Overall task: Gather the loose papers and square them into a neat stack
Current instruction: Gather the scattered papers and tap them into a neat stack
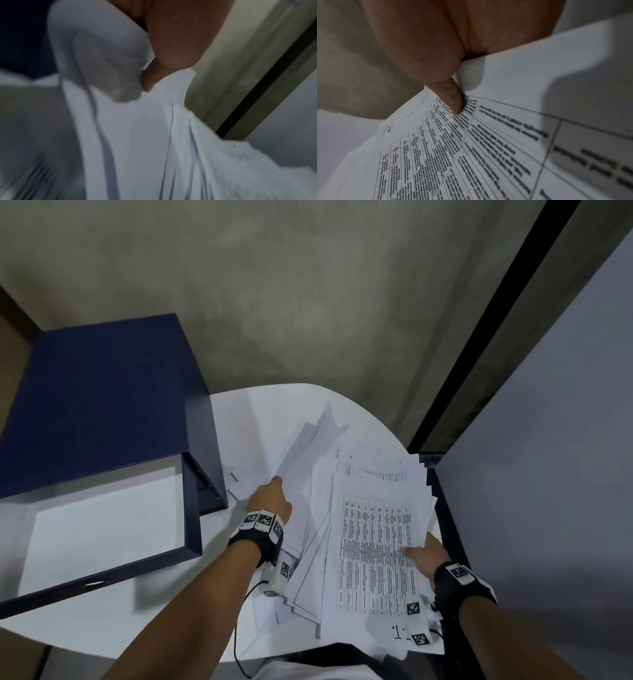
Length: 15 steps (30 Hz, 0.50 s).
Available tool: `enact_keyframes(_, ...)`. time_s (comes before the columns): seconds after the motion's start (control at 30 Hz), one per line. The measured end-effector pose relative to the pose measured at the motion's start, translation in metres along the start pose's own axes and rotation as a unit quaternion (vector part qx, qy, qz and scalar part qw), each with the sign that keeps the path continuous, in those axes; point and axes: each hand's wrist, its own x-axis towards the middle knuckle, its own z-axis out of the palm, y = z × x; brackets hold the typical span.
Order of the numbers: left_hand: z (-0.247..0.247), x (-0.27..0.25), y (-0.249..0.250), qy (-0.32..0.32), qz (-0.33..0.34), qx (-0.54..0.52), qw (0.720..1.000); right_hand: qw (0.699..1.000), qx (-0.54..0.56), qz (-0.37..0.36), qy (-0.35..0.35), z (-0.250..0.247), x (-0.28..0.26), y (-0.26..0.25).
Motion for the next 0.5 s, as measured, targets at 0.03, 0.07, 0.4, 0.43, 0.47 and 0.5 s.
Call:
enact_keyframes(0.03, -0.012, -0.003, 0.004, 0.026, -0.001, -0.004, 1.000, 1.000, -0.002, -0.001, 0.002, 0.000, -0.002, -0.001)
enact_keyframes(0.07, -0.025, -0.005, 0.008, 0.056, -0.001, -0.020, 0.998, 1.000, -0.004, 0.001, 0.000, 0.001, -0.004, -0.002)
enact_keyframes(0.4, -0.091, -0.030, 0.024, 0.123, 0.061, -0.358, 0.923, 0.999, 0.043, -0.003, -0.012, 0.000, -0.006, -0.002)
enact_keyframes(0.43, -0.078, -0.030, 0.020, 0.088, 0.065, -0.362, 0.926, 0.999, 0.045, -0.011, -0.011, 0.000, -0.003, 0.002)
enact_keyframes(0.47, -0.065, -0.031, 0.017, 0.056, 0.067, -0.359, 0.929, 0.999, 0.052, -0.010, -0.005, 0.000, -0.003, 0.004)
enact_keyframes(0.5, -0.050, -0.034, 0.014, 0.028, 0.065, -0.353, 0.933, 0.998, 0.062, -0.008, -0.004, 0.000, -0.003, 0.004)
